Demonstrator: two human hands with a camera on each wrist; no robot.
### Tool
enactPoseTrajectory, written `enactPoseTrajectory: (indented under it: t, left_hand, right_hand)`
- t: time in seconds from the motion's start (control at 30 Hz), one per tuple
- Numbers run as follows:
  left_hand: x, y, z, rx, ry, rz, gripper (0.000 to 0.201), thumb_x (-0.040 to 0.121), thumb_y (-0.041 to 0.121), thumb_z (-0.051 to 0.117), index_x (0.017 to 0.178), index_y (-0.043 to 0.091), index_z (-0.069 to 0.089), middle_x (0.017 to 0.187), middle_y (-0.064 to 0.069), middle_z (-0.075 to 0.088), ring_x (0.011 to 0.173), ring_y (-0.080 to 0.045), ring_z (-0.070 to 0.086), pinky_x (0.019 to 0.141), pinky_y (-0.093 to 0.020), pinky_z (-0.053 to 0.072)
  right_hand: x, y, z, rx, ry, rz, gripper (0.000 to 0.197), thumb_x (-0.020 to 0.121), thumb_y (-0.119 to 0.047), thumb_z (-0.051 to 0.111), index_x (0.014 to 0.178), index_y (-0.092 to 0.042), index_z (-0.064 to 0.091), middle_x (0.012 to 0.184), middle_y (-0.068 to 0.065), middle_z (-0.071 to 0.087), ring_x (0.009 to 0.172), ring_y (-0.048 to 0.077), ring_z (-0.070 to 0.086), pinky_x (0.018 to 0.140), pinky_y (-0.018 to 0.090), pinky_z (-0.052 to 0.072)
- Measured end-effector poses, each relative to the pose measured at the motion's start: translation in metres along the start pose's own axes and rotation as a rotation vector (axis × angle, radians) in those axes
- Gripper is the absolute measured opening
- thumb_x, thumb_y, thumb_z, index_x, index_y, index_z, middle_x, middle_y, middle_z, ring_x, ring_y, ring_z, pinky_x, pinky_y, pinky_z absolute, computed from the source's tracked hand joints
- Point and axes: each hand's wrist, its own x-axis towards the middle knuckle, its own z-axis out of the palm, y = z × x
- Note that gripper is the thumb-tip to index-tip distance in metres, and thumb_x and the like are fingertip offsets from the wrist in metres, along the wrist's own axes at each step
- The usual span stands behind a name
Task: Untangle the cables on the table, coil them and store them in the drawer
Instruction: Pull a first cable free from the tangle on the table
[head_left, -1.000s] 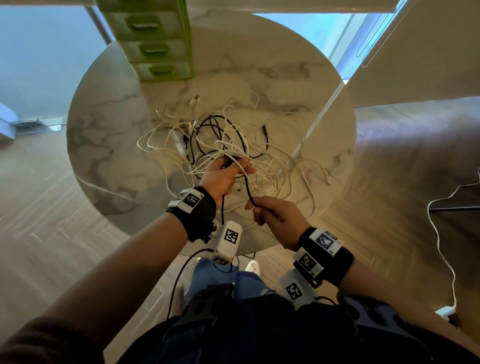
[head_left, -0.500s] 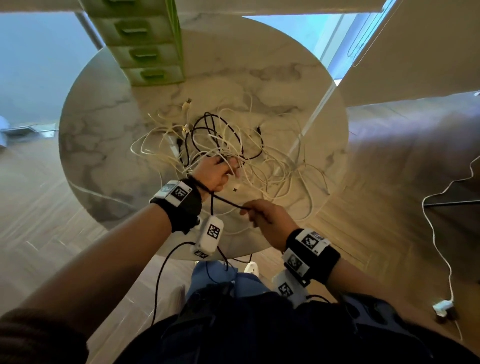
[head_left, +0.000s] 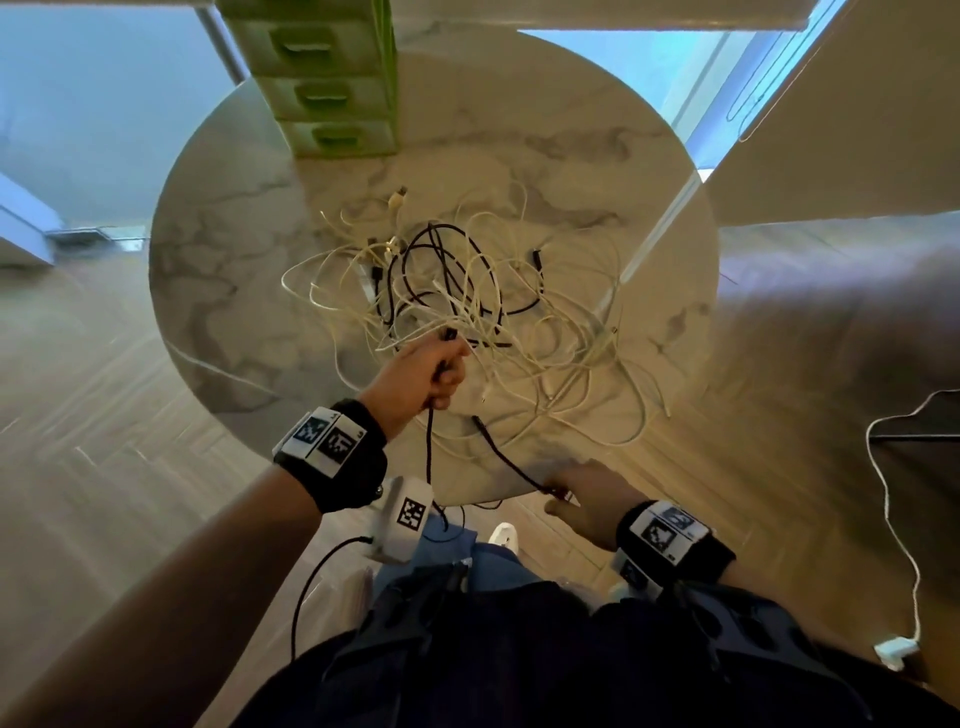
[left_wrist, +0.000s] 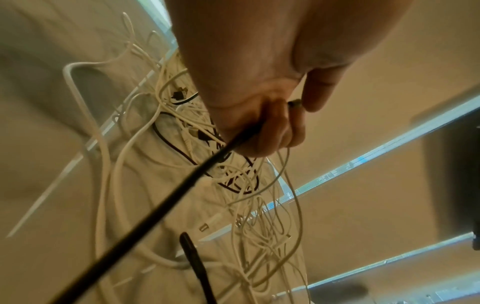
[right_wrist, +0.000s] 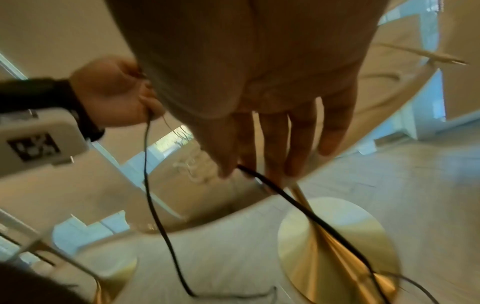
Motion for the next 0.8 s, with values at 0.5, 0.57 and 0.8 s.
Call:
enactPoseTrajectory:
  t: [0.5,0.57,0.8]
  left_hand:
    - [-0.077,-0.038,0.047,0.002,-0.014,0.312,0.023,0.101,0.021,0.033,0.106,0.022,0.055,0.060,0.011,0.039,0.053,-0.002,0.038,0.052,-0.024,0.039]
    - [-0.084,-0.042,0.048,-0.036,-0.014,0.280,0.025,0.102,0.020,0.032,0.105,0.022,0.057,0.058,0.011,0.037,0.053,-0.003,0.035,0.054,-0.025,0.038]
    - [-0.096,-0.034,0.039,-0.190,-0.103,0.250,0.026,0.099,0.023,0.033,0.102,0.013,0.057,0.056,0.011,0.035,0.050,-0.004,0.029,0.049,-0.016,0.029]
  right_hand:
    - [-0.006,-0.069,-0.027,0.784,-0.100,-0.386,0.034,0.087,0.003,0.054,0.118,-0.011,0.047,0.090,-0.002,0.062,0.074,0.003,0.064,0.060,0.022,0.051]
    - [-0.010,-0.070,-0.023,0.781,-0.157,-0.405,0.030,0.088,0.002,0.055,0.110,-0.019,0.050,0.090,-0.004,0.064,0.075,0.004,0.064,0.061,0.021,0.051]
    - [-0.016,-0.081,0.003,0.676,-0.219,-0.357,0.014,0.095,-0.007,0.046,0.092,-0.015,0.058,0.082,-0.005,0.062,0.070,0.007,0.060,0.066,0.022,0.048]
